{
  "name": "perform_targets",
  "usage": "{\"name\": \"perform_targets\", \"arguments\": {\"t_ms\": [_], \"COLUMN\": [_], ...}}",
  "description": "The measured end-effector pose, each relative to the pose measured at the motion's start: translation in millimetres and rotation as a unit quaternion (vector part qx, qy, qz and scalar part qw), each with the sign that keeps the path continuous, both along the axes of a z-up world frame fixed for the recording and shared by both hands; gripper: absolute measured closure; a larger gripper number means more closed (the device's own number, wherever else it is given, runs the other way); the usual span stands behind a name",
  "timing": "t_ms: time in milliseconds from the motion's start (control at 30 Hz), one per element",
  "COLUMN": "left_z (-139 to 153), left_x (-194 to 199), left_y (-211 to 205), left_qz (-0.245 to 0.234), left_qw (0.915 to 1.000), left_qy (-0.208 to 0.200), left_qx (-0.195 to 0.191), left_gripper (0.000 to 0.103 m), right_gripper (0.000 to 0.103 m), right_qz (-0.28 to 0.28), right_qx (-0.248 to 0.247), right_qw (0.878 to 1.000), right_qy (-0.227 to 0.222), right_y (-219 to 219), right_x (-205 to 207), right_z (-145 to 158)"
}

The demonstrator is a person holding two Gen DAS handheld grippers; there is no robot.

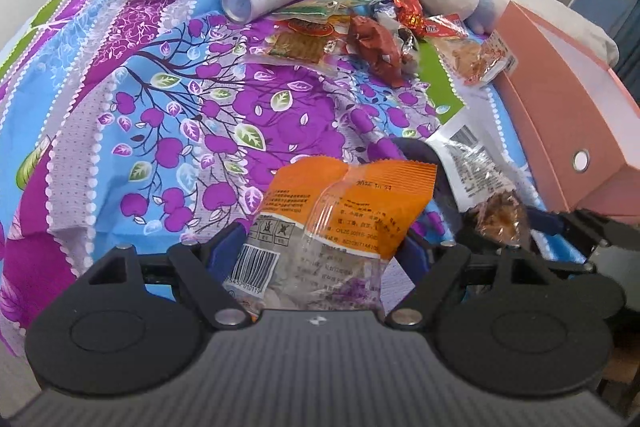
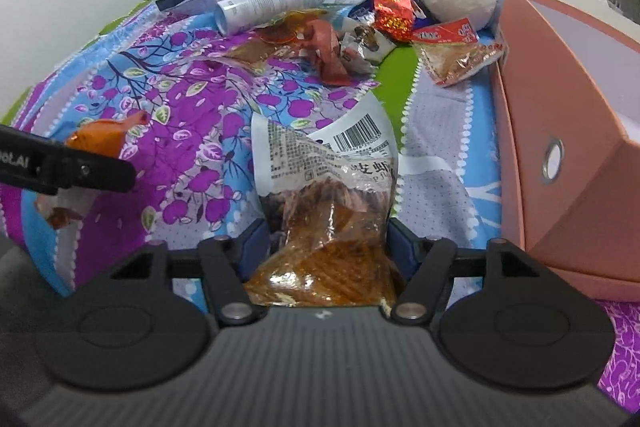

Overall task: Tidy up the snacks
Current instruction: 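Carry both held packets over the pink box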

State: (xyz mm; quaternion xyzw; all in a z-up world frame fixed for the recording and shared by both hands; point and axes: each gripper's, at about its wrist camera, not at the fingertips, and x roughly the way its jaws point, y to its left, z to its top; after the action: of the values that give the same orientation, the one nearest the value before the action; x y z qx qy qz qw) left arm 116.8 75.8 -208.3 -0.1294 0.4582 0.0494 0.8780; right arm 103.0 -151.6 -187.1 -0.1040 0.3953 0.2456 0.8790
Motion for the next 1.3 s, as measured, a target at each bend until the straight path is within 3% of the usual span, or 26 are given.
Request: {"name": "perform_targets", "arguments": {"t_ms": [333, 933, 1300], "left_z": [29.4, 104.3, 144.9], "left_x": [7.0, 22.8, 36.3], "left_y": [-9.3, -40.8, -70.5], "left_qz": [0.003, -0.028, -0.057], "left_qw": [0.9996, 0.9956, 0.9901], "left_qy": [-0.025, -0.088, -0.126], "left_qx": [-0.016, -0.014, -0.019], "left_gripper": [0.02, 0.02, 0.02], "right_gripper": [0.056, 0.058, 0.058], "right_qz": [-0.026, -0.07, -0.099], "right_qx": [0.017, 0.073, 0.085], "right_qw": [0.999, 0.992, 0.985], "right_qy": [-0.011, -0.079, -0.114], "right_y": [-10.4, -37.6, -66.2], "right_x": [-4.6, -9.8, -8.9], "right_z": [19.5, 104.4, 139.5]}}
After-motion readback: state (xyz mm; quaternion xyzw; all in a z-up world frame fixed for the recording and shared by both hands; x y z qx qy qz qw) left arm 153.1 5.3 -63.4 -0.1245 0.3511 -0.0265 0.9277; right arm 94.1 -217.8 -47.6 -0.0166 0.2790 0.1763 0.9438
